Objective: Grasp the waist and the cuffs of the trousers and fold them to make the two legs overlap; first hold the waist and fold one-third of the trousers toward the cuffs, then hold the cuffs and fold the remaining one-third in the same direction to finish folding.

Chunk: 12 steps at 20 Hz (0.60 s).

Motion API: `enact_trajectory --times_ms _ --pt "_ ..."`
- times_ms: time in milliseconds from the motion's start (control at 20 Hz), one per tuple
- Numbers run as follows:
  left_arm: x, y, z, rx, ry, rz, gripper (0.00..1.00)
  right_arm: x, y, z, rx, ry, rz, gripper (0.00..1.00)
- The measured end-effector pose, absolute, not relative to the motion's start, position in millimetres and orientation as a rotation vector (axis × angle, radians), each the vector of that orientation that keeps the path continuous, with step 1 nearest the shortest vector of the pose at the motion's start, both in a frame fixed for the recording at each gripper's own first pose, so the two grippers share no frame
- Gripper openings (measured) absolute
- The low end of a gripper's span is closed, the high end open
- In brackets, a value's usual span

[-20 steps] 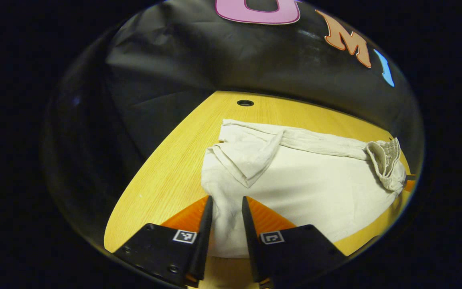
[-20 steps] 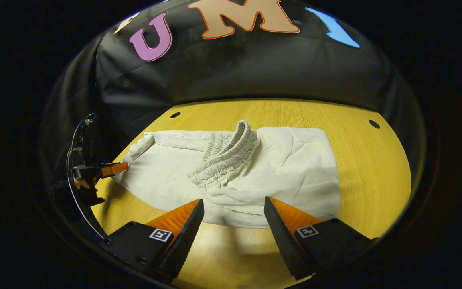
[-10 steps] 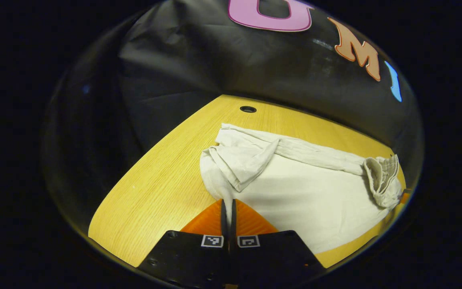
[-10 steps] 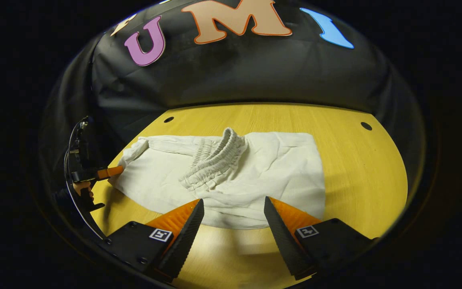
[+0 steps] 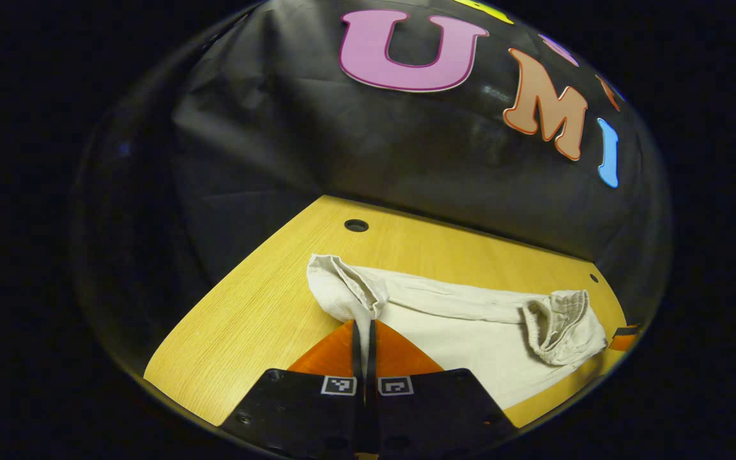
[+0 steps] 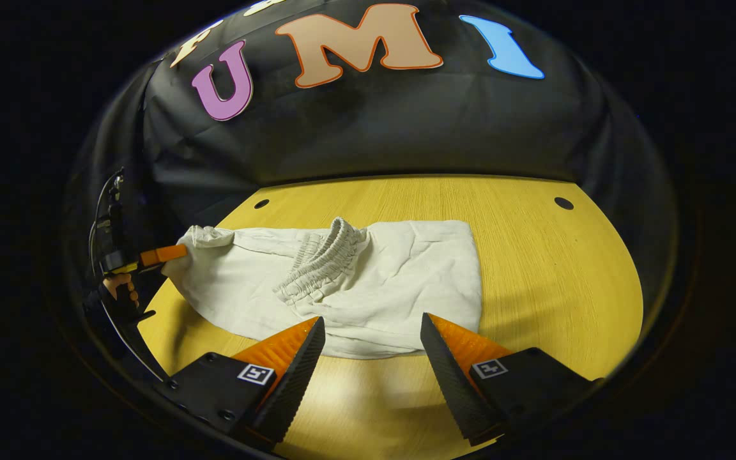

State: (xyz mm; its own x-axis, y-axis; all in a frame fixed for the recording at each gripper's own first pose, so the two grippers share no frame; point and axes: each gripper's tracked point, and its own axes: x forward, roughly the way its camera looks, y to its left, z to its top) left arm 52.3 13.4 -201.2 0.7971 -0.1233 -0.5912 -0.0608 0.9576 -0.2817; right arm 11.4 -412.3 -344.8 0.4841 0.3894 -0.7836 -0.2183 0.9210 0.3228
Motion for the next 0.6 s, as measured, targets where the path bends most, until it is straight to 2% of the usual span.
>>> enact_trajectory --times_ms 250,300,350,400,450,500,600 --pt "64 -26 -169 -0.318 0.609 -0.092 0.0 3 -436 -339 0.218 0.988 0.367 0.97" --pt "68 -34 -164 -0.315 0.605 -0.106 0.0 2 -440 -338 0.221 0.984 0.365 0.92" --pt "70 -42 -157 -0.315 0.597 -0.122 0.0 0 -444 -338 0.225 0.981 0.361 0.92" --pt "73 -51 -151 -0.316 0.589 -0.133 0.0 -1 -449 -338 0.231 0.978 0.355 0.97" --pt "75 -58 -144 -0.32 0.582 -0.145 0.0 -3 -455 -337 0.238 0.975 0.347 0.92" --pt "78 -68 -139 -0.324 0.574 -0.159 0.0 -4 -462 -339 0.246 0.973 0.339 0.97" --pt "81 -88 -128 -0.326 0.563 -0.189 0.0 -7 -477 -341 0.257 0.968 0.322 0.96"
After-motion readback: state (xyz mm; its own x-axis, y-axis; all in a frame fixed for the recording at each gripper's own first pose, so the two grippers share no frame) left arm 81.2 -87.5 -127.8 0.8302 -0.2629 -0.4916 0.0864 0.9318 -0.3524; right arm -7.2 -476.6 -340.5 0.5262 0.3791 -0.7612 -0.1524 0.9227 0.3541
